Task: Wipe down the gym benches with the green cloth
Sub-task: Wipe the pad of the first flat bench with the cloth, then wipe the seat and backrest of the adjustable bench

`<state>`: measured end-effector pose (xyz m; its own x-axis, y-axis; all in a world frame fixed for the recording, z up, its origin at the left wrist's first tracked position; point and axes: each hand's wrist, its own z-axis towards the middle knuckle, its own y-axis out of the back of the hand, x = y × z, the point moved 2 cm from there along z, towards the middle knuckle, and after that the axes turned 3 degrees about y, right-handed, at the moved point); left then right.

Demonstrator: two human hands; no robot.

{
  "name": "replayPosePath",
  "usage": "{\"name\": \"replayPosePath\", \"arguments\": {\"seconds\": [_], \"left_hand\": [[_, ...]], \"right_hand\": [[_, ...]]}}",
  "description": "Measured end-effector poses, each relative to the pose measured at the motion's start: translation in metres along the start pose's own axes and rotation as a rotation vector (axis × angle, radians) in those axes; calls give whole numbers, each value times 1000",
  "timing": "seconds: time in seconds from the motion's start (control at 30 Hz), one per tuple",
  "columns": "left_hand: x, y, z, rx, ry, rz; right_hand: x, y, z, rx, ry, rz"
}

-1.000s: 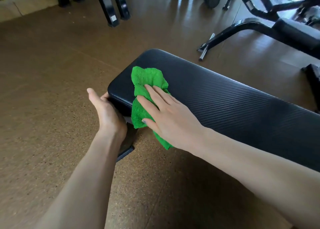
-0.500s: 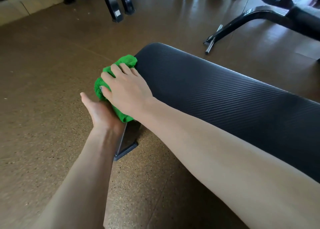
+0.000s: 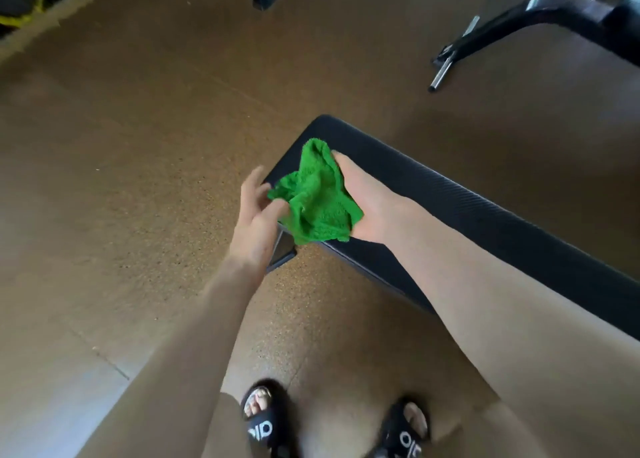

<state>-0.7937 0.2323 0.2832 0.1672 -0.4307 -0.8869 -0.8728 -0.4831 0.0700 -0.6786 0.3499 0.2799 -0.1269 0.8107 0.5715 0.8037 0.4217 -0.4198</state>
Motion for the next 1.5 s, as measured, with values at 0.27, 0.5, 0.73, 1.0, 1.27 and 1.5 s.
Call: {"name": "replayPosePath", "arguments": {"seconds": [0.27, 0.5, 0.73, 1.0, 1.27, 1.5], "left_hand": [[-200, 41, -66, 338, 165, 430], [-296, 93, -123, 309, 235, 439], [-351, 136, -137, 204, 272, 526], [-411, 150, -120, 206, 243, 558], [-456, 112, -63, 245, 256, 550], [-496, 87, -9, 233, 286, 403]], "right_hand": [[91, -92, -146, 62, -178, -25], [141, -190, -228, 236, -234, -42], [179, -257, -276, 228, -146, -245], [224, -275, -276, 101, -26, -80], [286, -229, -256, 63, -32, 71], [349, -199, -204, -308, 138, -116]]}}
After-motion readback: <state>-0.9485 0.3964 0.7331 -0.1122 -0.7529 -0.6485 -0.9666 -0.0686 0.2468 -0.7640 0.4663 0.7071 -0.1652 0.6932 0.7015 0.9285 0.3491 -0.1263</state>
